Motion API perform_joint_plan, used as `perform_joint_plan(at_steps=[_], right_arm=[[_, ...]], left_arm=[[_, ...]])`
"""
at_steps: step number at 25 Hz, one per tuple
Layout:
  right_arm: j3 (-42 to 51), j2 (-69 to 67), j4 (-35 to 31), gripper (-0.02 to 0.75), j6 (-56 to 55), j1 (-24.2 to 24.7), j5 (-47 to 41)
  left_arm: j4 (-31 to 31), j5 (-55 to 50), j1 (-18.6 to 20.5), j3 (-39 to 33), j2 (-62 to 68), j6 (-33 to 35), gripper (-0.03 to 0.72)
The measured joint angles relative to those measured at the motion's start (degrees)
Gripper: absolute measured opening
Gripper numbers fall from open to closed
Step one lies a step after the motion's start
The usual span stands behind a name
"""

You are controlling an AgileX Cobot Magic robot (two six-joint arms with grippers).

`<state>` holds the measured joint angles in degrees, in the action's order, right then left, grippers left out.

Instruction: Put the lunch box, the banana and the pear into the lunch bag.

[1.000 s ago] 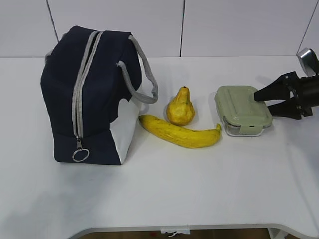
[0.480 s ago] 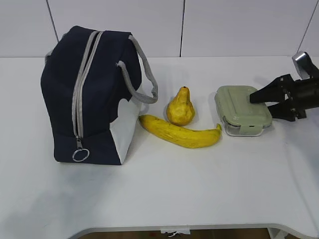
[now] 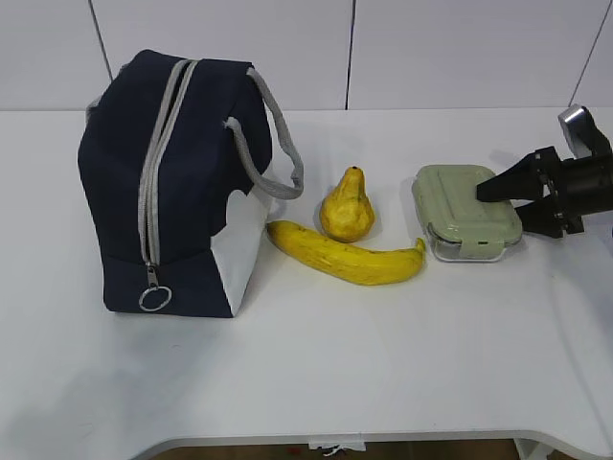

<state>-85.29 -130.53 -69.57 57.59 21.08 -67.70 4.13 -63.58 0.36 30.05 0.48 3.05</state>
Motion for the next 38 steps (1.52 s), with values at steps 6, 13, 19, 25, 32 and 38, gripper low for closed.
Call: perform_joint_plan(at_steps=[6,13,19,25,32,38], right_arm=[[0.0,0.0,-0.7,0.505,0.0,0.0,0.0],[0.0,0.0,-1.3,0.432,0.0,0.0,-0.1],[0.0,0.0,-1.3,0.426,-0.1,0.0,-0.1],[0.0,0.0,-1.3,0.399,-0.2,0.0,-0.1],[0.0,-0.1,-2.3,0.398,-0.6,0.0,-0.1],[0.0,-0.2,-2.3,0.386,-4.8,0.0,0.1]], left_arm=[[0.0,0.0,0.0,0.0,0.0,0.0,0.24],[0.0,0.0,0.0,0.0,0.0,0.0,0.24],[0.0,0.0,0.0,0.0,0.0,0.0,0.24],[0.0,0.0,0.0,0.0,0.0,0.0,0.24],[0.0,0.0,0.0,0.0,0.0,0.0,0.24],[0.0,0.0,0.0,0.0,0.0,0.0,0.24]])
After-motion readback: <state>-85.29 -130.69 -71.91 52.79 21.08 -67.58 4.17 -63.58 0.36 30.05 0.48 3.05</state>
